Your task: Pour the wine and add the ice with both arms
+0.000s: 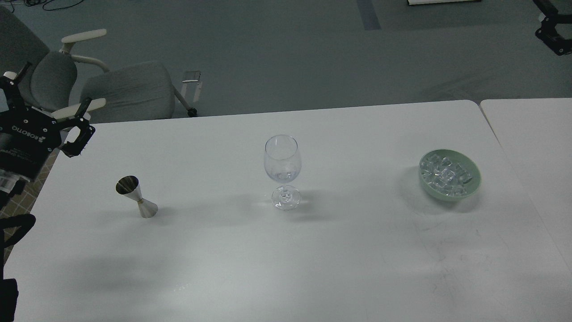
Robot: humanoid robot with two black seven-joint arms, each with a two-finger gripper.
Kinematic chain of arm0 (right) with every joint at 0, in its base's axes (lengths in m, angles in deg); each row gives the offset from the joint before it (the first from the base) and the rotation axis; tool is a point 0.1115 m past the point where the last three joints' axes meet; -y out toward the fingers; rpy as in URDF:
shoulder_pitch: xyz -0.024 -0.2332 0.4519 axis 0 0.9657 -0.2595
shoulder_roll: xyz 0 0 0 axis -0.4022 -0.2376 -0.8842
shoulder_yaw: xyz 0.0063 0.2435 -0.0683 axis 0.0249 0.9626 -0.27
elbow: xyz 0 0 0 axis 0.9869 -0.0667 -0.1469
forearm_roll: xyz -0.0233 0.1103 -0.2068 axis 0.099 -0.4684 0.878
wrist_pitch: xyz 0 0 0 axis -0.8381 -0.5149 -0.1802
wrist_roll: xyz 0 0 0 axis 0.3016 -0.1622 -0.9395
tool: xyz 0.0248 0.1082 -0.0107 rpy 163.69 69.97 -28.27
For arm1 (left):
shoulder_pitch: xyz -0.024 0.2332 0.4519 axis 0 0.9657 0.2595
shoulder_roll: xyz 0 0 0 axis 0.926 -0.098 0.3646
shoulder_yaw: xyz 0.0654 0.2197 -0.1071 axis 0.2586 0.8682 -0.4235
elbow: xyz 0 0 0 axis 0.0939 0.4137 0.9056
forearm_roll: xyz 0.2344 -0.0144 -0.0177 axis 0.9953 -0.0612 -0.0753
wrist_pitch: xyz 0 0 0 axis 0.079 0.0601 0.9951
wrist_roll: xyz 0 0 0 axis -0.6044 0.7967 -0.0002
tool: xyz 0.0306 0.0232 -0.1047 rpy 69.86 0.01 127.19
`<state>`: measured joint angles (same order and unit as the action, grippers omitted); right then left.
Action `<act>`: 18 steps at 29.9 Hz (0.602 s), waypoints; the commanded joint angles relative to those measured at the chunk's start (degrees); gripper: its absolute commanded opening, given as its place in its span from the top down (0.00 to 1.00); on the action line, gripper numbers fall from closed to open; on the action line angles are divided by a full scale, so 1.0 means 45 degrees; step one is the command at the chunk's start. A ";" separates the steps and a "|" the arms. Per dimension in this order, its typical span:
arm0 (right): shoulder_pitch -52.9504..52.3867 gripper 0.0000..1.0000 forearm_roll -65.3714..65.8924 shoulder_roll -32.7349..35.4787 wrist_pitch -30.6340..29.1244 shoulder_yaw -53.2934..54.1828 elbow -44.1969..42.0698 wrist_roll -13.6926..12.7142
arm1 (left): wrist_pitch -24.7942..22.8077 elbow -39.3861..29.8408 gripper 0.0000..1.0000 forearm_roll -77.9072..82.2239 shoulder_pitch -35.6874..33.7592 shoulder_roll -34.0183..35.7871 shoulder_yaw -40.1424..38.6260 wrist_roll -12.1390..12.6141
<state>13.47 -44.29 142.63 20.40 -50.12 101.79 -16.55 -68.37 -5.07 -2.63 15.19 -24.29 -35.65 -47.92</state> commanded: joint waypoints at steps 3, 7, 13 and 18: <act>-0.0001 0.00 0.0000 0.0008 0.0038 -0.0004 -0.0007 0.0002 | 0.1393 0.0649 0.02 0.0013 -0.1491 0.0044 0.0760 0.0138; -0.0001 0.00 0.0000 0.0008 0.0174 -0.0004 -0.0027 0.0002 | 0.2350 0.1449 0.02 0.0013 -0.2603 0.0102 0.1579 0.0391; -0.0001 0.00 0.0000 0.0028 0.0273 -0.0004 -0.0124 0.0002 | 0.3015 0.2388 0.02 -0.0006 -0.3991 0.0006 0.2576 0.0647; -0.0001 0.00 0.0000 0.0028 0.0292 -0.0023 -0.0125 0.0002 | 0.3035 0.2448 0.02 0.0013 -0.4402 -0.0015 0.3006 0.0705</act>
<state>13.46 -44.29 142.74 21.71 -50.13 101.24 -16.54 -55.01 5.81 -2.59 -3.39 -24.29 -23.11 -45.00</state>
